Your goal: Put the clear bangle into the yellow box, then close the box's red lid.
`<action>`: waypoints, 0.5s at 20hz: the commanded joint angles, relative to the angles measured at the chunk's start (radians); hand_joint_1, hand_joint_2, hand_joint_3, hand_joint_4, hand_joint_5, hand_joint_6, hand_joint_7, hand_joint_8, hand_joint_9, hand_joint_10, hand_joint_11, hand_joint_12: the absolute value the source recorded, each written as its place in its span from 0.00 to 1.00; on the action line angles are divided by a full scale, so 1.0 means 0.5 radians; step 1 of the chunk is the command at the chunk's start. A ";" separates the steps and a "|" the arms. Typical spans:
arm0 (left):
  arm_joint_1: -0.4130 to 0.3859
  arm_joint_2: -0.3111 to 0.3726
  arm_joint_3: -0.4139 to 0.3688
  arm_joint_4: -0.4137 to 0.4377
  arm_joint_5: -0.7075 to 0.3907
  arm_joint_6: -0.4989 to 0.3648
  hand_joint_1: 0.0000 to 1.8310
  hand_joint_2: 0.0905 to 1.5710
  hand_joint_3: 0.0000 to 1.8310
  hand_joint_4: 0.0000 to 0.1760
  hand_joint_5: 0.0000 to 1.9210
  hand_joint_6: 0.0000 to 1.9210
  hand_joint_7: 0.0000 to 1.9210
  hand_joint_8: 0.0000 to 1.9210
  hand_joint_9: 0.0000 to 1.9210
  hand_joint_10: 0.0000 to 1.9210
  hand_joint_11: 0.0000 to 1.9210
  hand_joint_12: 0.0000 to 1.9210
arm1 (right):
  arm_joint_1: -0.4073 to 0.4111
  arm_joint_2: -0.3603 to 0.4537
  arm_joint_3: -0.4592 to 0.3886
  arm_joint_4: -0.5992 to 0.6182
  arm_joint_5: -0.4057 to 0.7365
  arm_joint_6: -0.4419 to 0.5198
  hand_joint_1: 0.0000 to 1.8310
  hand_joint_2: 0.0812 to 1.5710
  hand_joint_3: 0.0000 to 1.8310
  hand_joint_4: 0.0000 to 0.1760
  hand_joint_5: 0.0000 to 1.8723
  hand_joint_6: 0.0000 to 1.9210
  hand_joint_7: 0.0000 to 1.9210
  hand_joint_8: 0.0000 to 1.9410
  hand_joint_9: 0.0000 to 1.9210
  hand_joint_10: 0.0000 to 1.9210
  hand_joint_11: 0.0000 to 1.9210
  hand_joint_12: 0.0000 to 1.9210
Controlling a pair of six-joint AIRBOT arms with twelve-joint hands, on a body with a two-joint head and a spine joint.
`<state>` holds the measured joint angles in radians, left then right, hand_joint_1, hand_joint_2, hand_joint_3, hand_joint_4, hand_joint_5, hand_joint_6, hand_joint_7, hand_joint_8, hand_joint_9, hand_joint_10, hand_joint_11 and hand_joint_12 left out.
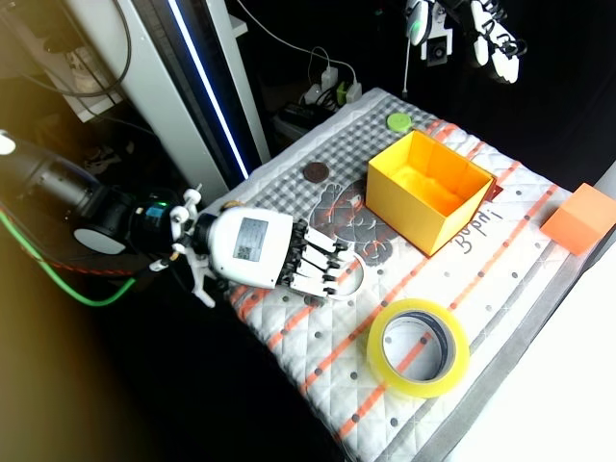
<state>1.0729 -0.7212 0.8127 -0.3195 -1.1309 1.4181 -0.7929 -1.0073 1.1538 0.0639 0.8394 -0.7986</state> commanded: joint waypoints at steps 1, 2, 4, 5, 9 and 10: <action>-0.025 -0.001 0.017 0.010 -0.237 -0.029 0.13 0.76 0.00 0.93 0.14 0.00 0.14 0.00 0.14 0.00 0.00 0.33 | 0.035 0.010 0.005 -0.021 0.198 -0.005 0.69 0.70 0.00 0.00 0.46 0.52 0.58 0.49 0.75 0.02 0.50 0.55; -0.025 -0.001 0.018 0.010 -0.236 -0.032 0.15 0.76 0.00 0.94 0.14 0.00 0.14 0.00 0.14 0.00 0.00 0.33 | 0.071 0.013 0.001 -0.049 0.209 -0.005 0.69 0.71 0.00 0.00 0.44 0.54 0.56 0.52 0.73 0.01 0.47 0.54; -0.025 -0.001 0.021 0.010 -0.236 -0.032 0.14 0.76 0.00 0.96 0.14 0.00 0.14 0.00 0.14 0.00 0.00 0.28 | 0.190 0.018 -0.013 -0.147 0.250 -0.005 0.70 0.71 0.00 0.00 0.43 0.54 0.55 0.53 0.59 0.36 0.47 0.52; -0.025 -0.001 0.023 0.010 -0.237 -0.032 0.13 0.76 0.00 0.96 0.14 0.00 0.15 0.00 0.14 0.00 0.00 0.27 | 0.262 0.018 -0.023 -0.208 0.293 -0.005 0.69 0.70 0.00 0.00 0.45 0.52 0.56 0.51 0.65 0.24 0.51 0.51; -0.025 -0.002 0.034 -0.004 -0.270 -0.032 0.14 0.76 0.00 1.00 0.13 0.00 0.14 0.00 0.14 0.00 0.00 0.26 | 0.505 -0.020 -0.033 -0.300 0.455 -0.005 0.69 0.72 0.00 0.00 0.43 0.55 0.54 0.55 0.69 0.11 0.56 0.44; -0.025 -0.003 0.038 -0.012 -0.276 -0.032 0.15 0.76 0.00 1.00 0.13 0.00 0.14 0.00 0.14 0.00 0.00 0.24 | 0.572 -0.043 -0.015 -0.320 0.461 -0.005 0.69 0.72 0.00 0.00 0.43 0.55 0.55 0.54 0.70 0.07 0.58 0.37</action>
<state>1.0729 -0.7212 0.8268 -0.3279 -1.1381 1.4094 -0.5137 -1.0393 1.1458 -0.1181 0.9176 -0.8078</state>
